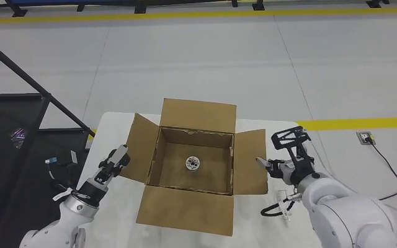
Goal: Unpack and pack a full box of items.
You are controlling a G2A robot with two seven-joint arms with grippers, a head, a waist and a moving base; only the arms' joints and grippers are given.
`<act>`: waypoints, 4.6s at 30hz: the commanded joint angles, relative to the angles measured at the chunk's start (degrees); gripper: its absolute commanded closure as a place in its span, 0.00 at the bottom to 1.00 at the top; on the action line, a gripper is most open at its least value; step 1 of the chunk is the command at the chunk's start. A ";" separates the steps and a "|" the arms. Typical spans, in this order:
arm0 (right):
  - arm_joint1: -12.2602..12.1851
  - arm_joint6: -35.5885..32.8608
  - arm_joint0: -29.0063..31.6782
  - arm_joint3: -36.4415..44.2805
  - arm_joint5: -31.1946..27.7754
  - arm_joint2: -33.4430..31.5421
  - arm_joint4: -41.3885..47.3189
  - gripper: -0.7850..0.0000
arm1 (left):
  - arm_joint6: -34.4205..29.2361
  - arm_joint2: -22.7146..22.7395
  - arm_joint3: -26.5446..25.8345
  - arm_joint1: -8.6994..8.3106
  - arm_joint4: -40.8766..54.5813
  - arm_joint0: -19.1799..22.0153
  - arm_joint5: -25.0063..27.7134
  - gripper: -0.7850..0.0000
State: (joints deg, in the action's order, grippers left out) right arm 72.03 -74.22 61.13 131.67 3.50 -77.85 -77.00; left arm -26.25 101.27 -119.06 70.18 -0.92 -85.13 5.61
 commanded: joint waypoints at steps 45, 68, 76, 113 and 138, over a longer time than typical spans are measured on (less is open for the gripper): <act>31.02 25.40 -50.54 -108.43 -11.92 53.91 31.88 1.00 | 3.35 10.23 1.39 -0.40 7.44 -5.16 1.96 0.00; 15.01 11.04 -31.71 -47.82 -4.86 28.22 19.34 1.00 | 3.35 10.23 1.39 -0.40 7.44 -5.16 1.96 0.00; 9.07 0.47 -5.13 -7.88 -6.69 11.05 5.12 1.00 | 3.35 10.23 1.39 -0.40 7.44 -5.16 1.96 0.00; 6.43 -1.52 11.50 -14.37 4.11 -19.78 -4.57 1.00 | 3.35 10.23 1.39 -0.40 7.44 -5.16 1.96 0.00; 5.73 2.38 -0.75 -44.96 3.25 -16.91 -7.73 0.59 | 3.35 10.23 1.39 -0.40 7.44 -5.16 1.96 0.00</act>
State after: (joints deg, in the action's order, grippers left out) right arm 77.80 -71.87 60.46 86.93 6.95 -94.63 -84.94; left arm -22.90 111.50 -117.67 69.79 6.52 -90.29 7.57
